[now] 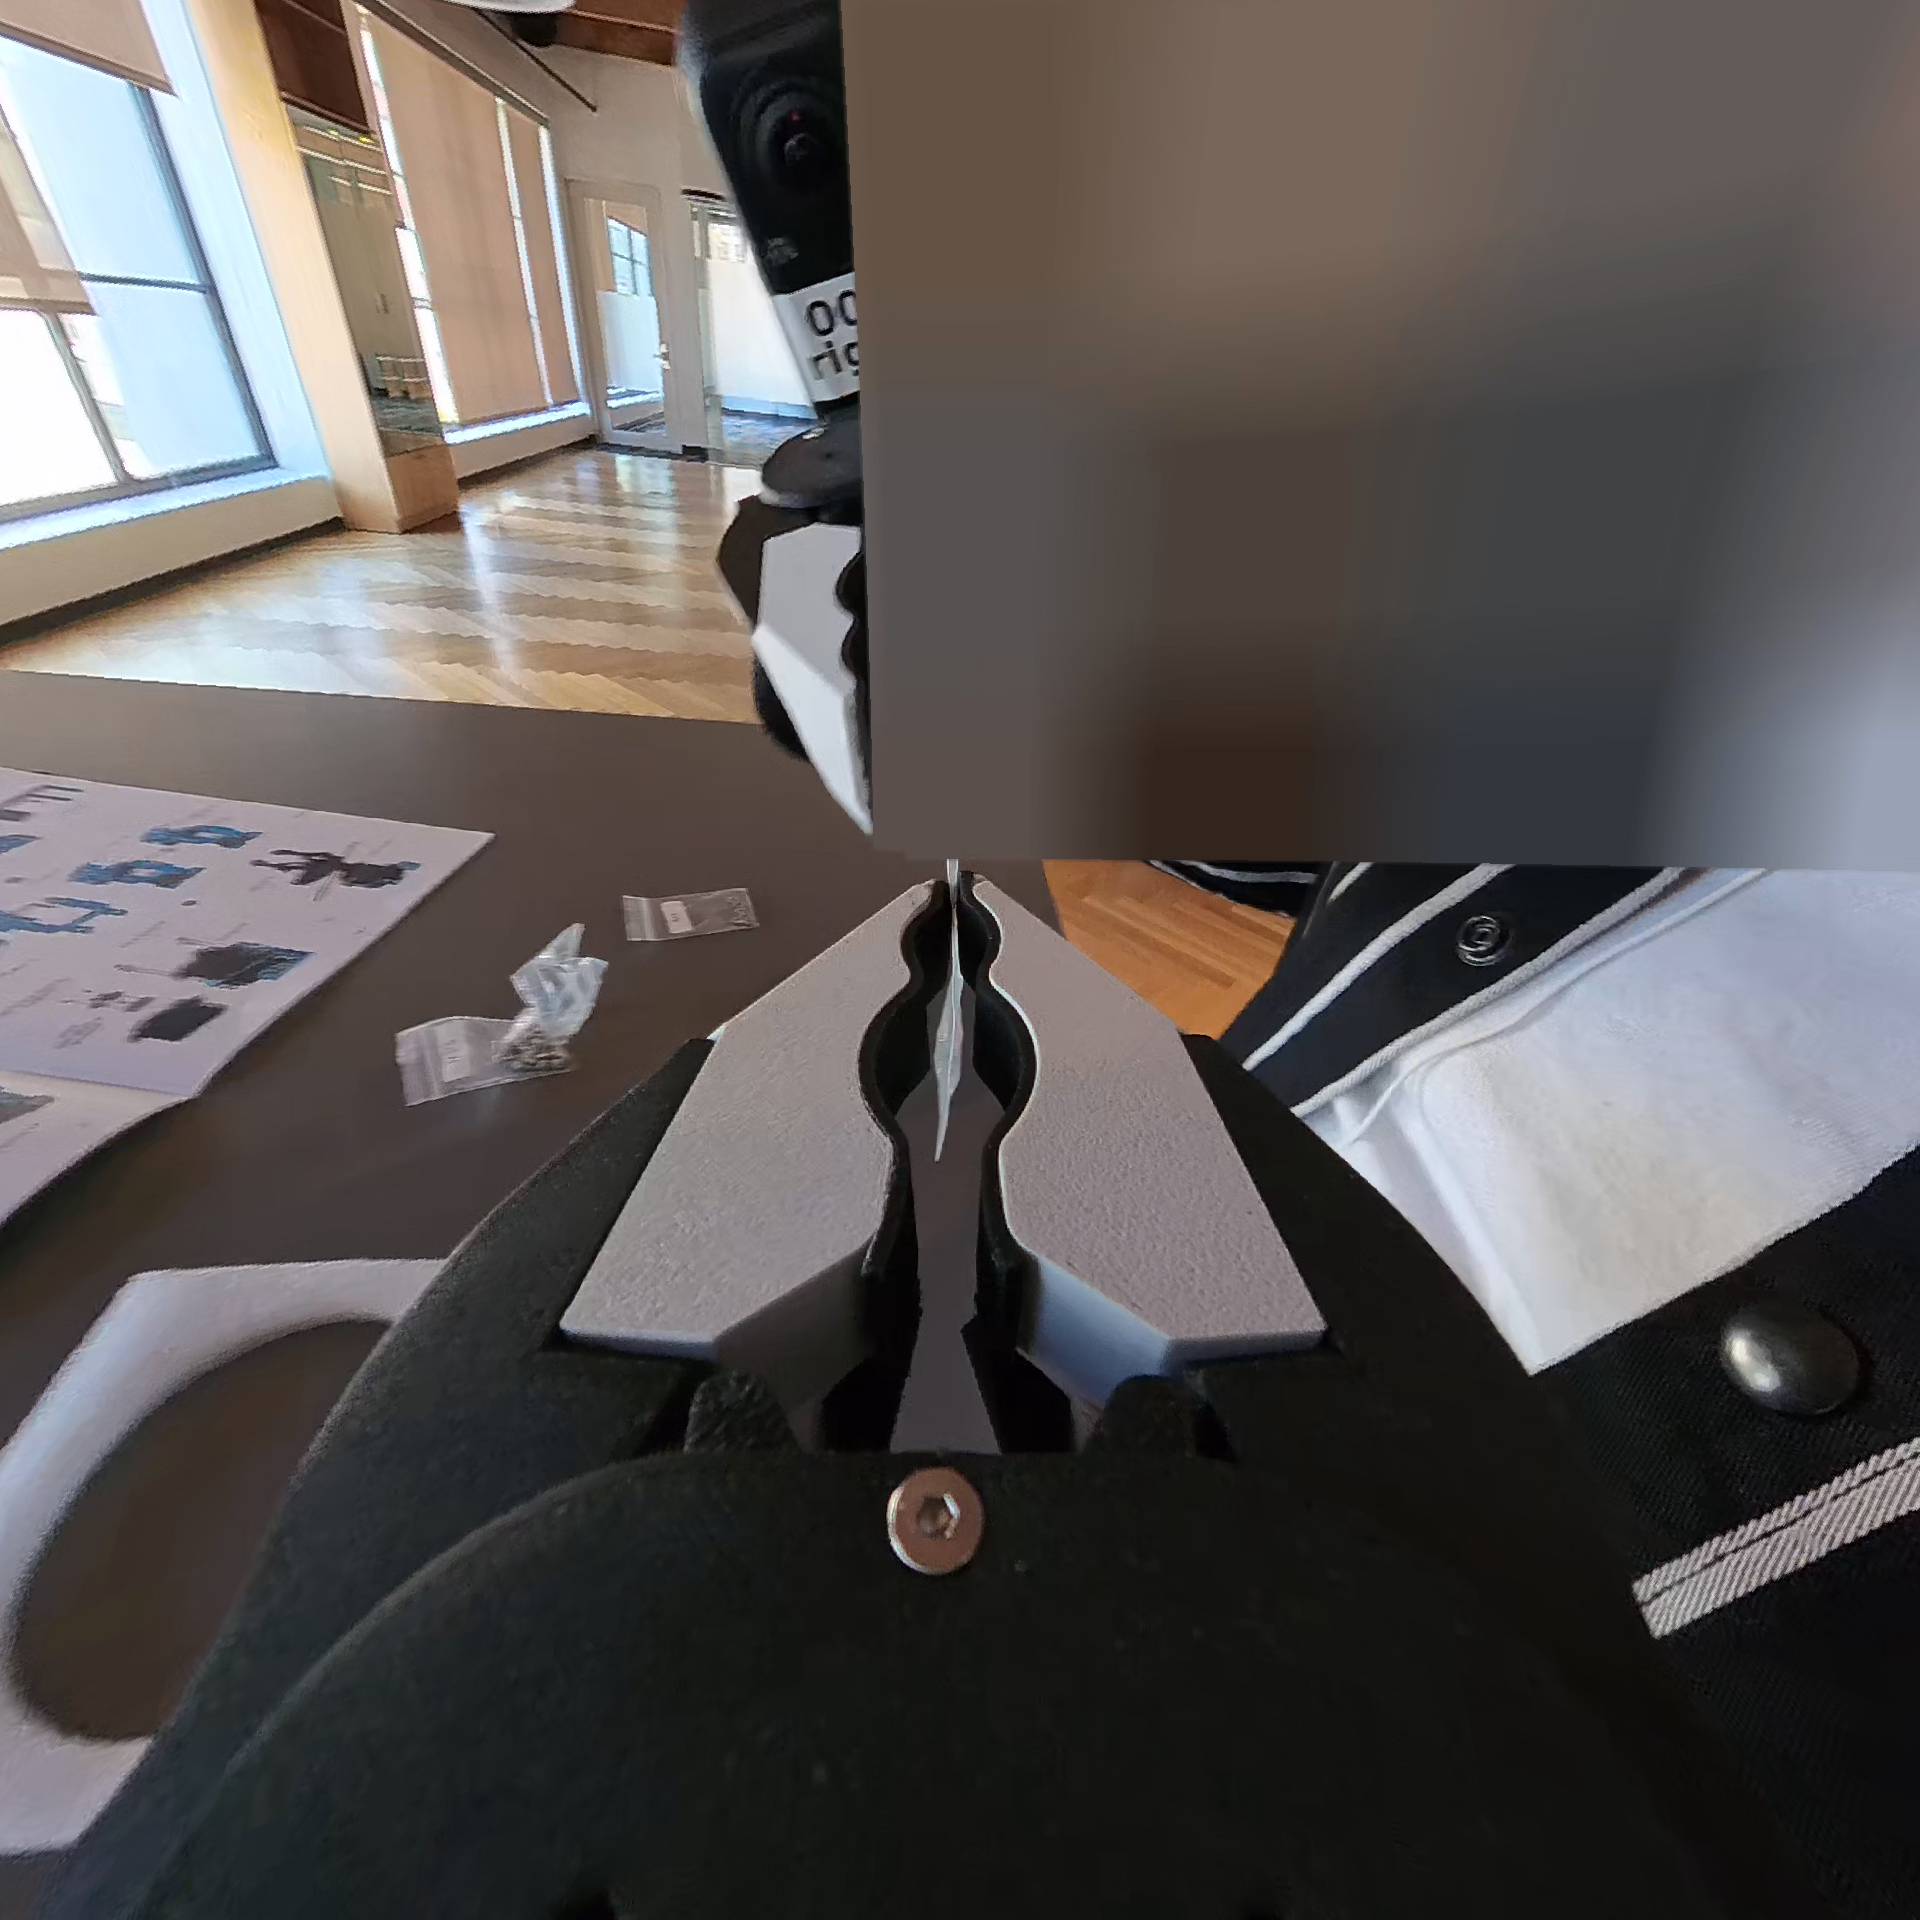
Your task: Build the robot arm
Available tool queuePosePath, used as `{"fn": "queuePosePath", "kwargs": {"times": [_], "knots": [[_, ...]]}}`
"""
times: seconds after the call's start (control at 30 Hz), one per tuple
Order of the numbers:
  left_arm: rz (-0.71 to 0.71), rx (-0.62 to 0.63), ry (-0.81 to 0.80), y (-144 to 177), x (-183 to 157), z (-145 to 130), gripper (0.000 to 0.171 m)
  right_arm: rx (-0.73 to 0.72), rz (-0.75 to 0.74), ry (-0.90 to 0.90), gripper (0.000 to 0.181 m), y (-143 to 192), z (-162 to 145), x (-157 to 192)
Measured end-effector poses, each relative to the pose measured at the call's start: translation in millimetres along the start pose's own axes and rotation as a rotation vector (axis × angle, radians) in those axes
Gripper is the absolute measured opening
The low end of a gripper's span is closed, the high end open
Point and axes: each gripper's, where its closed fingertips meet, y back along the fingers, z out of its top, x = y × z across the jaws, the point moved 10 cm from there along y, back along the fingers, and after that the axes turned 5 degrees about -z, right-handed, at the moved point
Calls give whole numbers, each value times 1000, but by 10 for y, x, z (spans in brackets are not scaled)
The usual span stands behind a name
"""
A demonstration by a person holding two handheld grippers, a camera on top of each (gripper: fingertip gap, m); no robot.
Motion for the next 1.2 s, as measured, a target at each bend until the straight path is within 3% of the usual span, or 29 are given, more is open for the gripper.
{"fn": "queuePosePath", "kwargs": {"times": [0.1,0.2,0.3,0.37,0.47,0.67,0.8,1.2], "knots": [[21,14,-19,138,128,203,0,12,-31,82,13,122,300,-5],[-29,34,-11,263,337,638,0,54,-91,239,18,281,851,-22],[-52,127,-85,264,514,1041,0,48,-128,330,22,445,1334,-60],[-57,191,-130,222,644,1221,0,6,-140,311,23,520,1490,-107],[-141,206,-119,137,768,1337,0,-27,-174,302,24,529,1480,-273],[-160,223,-104,140,1000,1027,0,-114,-75,224,25,374,1309,-556],[-141,229,-74,204,1119,992,0,-187,-11,198,24,290,1206,-725],[-69,146,-101,354,1237,970,0,-112,41,120,22,26,1130,-1021]]}}
